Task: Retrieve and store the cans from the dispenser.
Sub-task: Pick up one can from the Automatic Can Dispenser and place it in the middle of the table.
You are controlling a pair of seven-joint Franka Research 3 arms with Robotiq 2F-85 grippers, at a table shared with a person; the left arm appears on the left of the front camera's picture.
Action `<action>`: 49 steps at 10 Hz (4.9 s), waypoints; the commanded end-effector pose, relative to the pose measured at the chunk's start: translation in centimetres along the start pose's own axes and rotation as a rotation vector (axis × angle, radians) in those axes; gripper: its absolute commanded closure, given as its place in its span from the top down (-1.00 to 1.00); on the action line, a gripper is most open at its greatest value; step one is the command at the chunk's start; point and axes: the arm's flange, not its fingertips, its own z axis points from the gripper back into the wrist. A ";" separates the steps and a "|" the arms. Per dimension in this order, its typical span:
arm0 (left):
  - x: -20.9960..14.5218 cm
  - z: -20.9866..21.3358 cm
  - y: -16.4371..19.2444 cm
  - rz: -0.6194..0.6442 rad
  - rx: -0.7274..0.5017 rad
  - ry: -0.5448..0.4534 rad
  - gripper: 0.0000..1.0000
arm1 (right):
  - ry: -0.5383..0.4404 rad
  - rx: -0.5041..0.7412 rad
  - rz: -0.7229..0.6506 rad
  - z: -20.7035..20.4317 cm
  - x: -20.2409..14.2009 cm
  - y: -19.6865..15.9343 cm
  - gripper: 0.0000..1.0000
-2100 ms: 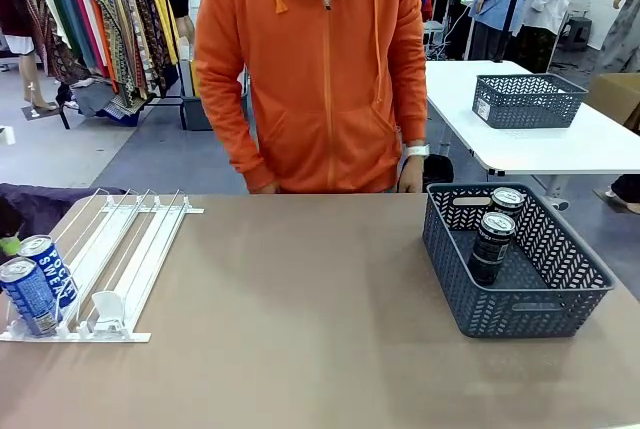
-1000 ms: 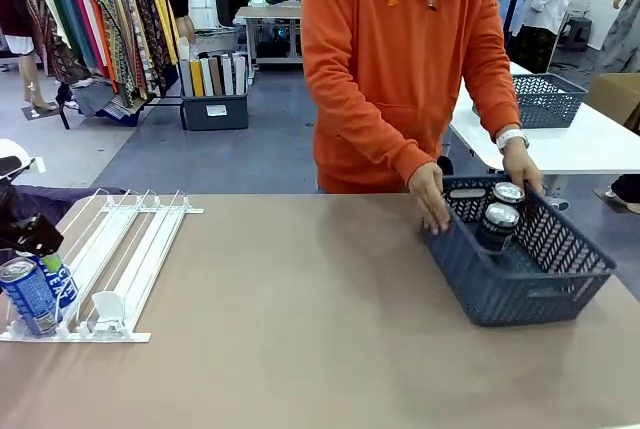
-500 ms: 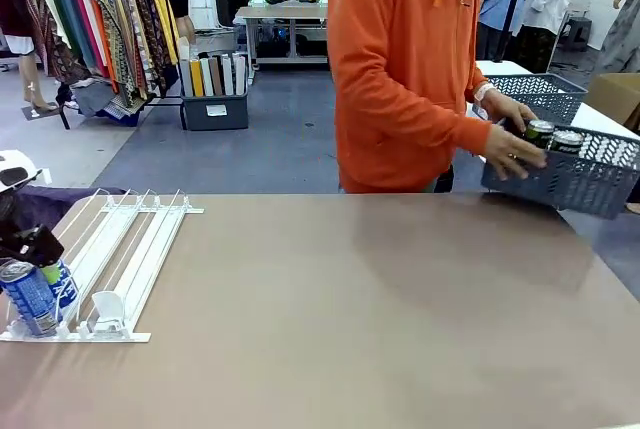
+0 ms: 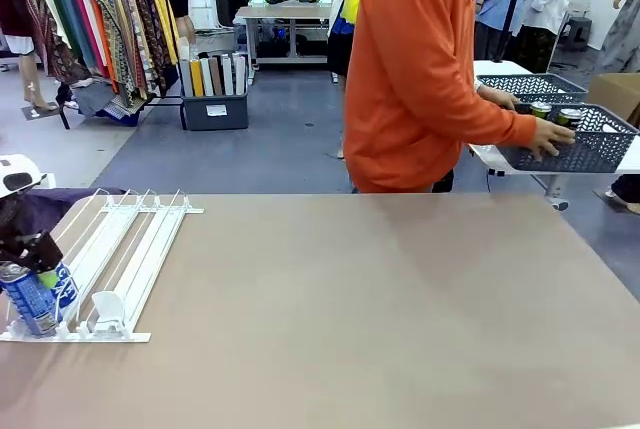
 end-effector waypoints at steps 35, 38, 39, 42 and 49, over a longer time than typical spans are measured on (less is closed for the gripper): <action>12.2 3.0 -36.2 -0.634 -0.164 -0.068 -1.00 | -0.014 0.025 0.027 -0.1 0.3 0.3 1.00; 10.4 -0.8 -40.4 -0.719 -0.090 -0.041 -1.00 | -0.014 0.025 0.027 -0.1 0.3 0.3 1.00; 10.2 -1.4 -41.1 -0.734 -0.077 -0.040 -1.00 | -0.014 0.025 0.027 -0.1 0.3 0.3 1.00; 9.2 -2.9 -42.4 -0.771 -0.057 -0.039 -1.00 | -0.014 0.025 0.027 -0.1 0.3 0.3 1.00; 9.0 7.8 -37.6 -0.744 -0.133 -0.123 1.00 | -0.014 0.025 0.027 -0.1 0.3 0.3 1.00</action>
